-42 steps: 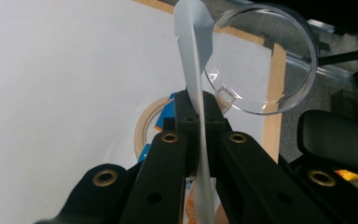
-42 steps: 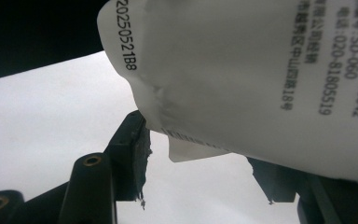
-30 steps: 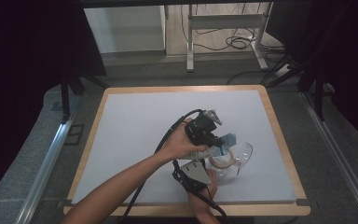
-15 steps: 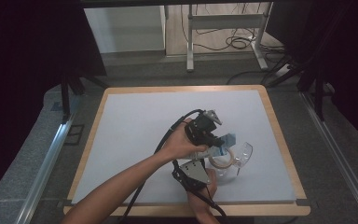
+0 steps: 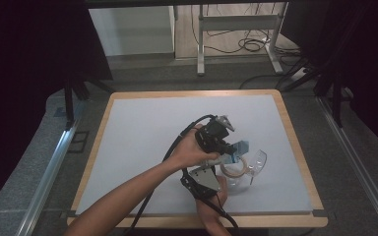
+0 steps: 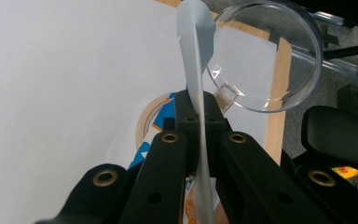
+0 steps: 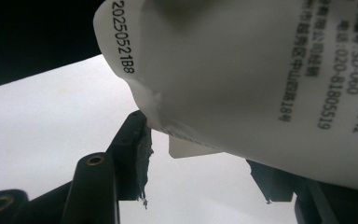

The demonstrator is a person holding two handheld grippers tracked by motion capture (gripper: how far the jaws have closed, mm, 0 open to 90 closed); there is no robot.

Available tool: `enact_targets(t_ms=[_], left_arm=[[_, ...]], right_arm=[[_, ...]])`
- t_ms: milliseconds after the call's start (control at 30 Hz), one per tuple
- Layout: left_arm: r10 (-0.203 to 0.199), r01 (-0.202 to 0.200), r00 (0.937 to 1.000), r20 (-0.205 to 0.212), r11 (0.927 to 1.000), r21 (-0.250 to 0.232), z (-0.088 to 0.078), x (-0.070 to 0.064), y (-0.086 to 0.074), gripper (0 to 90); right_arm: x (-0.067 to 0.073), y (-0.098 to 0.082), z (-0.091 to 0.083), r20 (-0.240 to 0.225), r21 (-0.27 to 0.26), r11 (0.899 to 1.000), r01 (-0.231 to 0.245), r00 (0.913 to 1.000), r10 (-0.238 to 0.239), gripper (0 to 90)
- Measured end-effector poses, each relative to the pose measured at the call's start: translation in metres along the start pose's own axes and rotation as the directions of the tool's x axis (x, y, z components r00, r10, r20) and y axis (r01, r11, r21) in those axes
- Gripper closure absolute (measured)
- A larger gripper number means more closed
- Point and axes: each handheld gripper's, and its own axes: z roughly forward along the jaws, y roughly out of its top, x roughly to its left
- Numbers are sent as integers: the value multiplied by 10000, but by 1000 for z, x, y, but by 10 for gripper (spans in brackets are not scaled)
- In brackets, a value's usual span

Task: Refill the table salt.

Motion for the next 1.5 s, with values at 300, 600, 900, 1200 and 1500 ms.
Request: enact_targets(t_ms=[300, 600, 900, 1200, 1500], left_arm=[[79, -79, 10000, 3, 9999, 154, 1, -1, 0, 900], [57, -57, 10000, -22, 9999, 156, 0, -1, 0, 900], [59, -58, 10000, -15, 9997, 218, 1, -1, 1, 900], [134, -132, 9999, -82, 9994, 314, 0, -1, 2, 900], [158, -154, 9998, -82, 9988, 455, 4, -3, 5, 900]], right_arm=[[1, 0, 0, 52, -42, 10000, -54, 10000, 54, 449], [1, 2, 1, 63, -71, 9999, -111, 9999, 111, 450], [1, 1, 2, 28, -67, 9999, -147, 9999, 147, 450], [2, 3, 3, 54, -165, 9995, -284, 9996, 285, 450], [0, 3, 3, 200, -219, 9994, -276, 9994, 281, 450]])
